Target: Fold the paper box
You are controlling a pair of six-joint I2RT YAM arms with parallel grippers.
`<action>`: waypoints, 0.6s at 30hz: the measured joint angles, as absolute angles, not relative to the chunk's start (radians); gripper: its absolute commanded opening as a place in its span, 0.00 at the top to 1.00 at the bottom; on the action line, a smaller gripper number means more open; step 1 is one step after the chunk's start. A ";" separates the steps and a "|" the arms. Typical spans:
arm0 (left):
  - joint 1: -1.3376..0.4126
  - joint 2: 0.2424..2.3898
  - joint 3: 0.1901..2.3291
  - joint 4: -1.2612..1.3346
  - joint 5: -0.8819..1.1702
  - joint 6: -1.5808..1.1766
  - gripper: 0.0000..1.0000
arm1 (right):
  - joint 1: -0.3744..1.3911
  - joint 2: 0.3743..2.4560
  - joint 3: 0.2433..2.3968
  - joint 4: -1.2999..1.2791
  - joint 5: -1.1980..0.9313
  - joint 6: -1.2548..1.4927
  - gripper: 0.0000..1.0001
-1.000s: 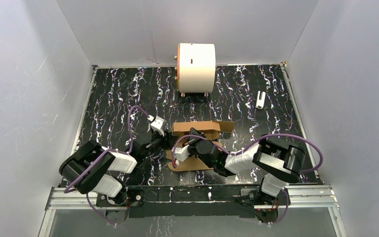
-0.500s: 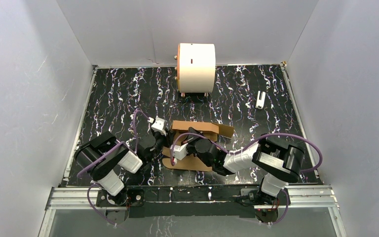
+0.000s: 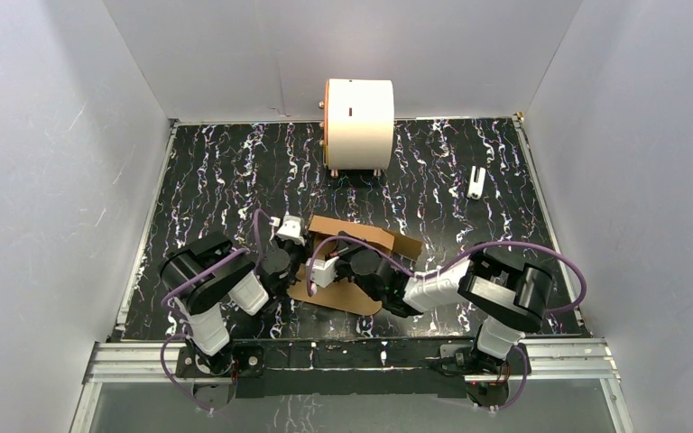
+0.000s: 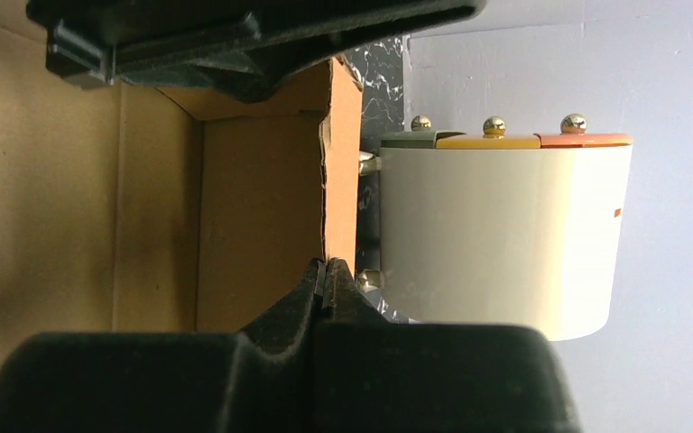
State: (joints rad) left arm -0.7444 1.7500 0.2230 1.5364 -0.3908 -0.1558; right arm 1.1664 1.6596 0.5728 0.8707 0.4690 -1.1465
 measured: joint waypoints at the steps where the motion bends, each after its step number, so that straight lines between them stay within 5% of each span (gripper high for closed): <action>1: -0.747 1.761 0.226 1.544 -0.406 -0.152 0.84 | 1.166 1.661 0.577 0.871 0.468 -1.139 1.00; 18: -0.795 1.888 0.319 1.568 -0.661 -0.108 0.86 | 1.165 1.663 0.620 0.831 0.424 -1.016 1.00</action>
State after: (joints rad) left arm -0.7948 1.8881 0.3195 1.5677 -0.6609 -0.1081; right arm 1.1648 1.6627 0.6197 0.8314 0.4236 -1.0164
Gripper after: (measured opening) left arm 0.145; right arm 0.013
